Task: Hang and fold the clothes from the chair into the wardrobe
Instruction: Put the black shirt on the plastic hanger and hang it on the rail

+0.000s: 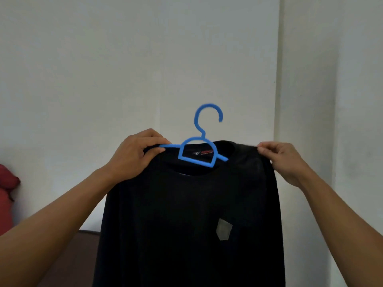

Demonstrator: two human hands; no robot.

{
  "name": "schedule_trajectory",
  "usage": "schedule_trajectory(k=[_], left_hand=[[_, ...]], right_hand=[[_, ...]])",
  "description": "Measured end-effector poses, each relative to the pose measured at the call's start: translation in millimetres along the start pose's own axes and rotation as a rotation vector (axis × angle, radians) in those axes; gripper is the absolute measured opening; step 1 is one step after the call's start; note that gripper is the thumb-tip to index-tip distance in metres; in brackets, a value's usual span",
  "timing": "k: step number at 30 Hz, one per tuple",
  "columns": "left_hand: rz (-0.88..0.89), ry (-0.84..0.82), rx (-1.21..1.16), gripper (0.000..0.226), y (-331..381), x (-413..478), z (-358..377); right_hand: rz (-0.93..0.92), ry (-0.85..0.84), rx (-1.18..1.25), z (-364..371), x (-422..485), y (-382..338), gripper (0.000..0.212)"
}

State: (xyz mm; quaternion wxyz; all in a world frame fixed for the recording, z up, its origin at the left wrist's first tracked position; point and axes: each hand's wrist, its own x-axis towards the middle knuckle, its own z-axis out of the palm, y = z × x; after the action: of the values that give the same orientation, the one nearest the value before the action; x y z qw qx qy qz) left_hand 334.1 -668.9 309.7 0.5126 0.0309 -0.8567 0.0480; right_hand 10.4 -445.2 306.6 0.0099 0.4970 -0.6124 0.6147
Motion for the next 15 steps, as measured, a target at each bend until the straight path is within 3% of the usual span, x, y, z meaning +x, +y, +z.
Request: schedule_trajectory(k=[2, 3, 5, 7, 9, 11, 13, 15], left_hand=[[-0.018, 0.035, -0.047, 0.023, 1, 0, 1], [-0.042, 0.029, -0.057, 0.024, 0, 0, 3], [-0.093, 0.002, -0.061, 0.024, -4, -1, 6], [-0.132, -0.018, -0.04, 0.024, -7, -3, 11], [-0.159, -0.034, -0.012, 0.024, -9, -2, 14], [-0.185, -0.036, 0.001, 0.025, -7, 1, 16], [-0.212, -0.025, -0.004, 0.025, -4, 6, 19], [-0.225, -0.014, -0.025, 0.025, 2, 10, 22]], right_hand=[[0.061, -0.191, -0.305, 10, -1, 5, 0.013], [0.062, -0.208, -0.402, 15, -1, 6, 0.012], [0.005, -0.038, -0.4, 24, -3, -4, 0.013], [-0.113, 0.076, -0.23, 33, -10, -25, 0.014], [-0.199, -0.035, -0.208, 44, -20, -44, 0.02], [-0.26, -0.163, -0.439, 59, -26, -54, 0.025], [-0.299, -0.146, -0.624, 72, -25, -57, 0.03], [-0.342, -0.064, -0.652, 83, -25, -59, 0.037]])
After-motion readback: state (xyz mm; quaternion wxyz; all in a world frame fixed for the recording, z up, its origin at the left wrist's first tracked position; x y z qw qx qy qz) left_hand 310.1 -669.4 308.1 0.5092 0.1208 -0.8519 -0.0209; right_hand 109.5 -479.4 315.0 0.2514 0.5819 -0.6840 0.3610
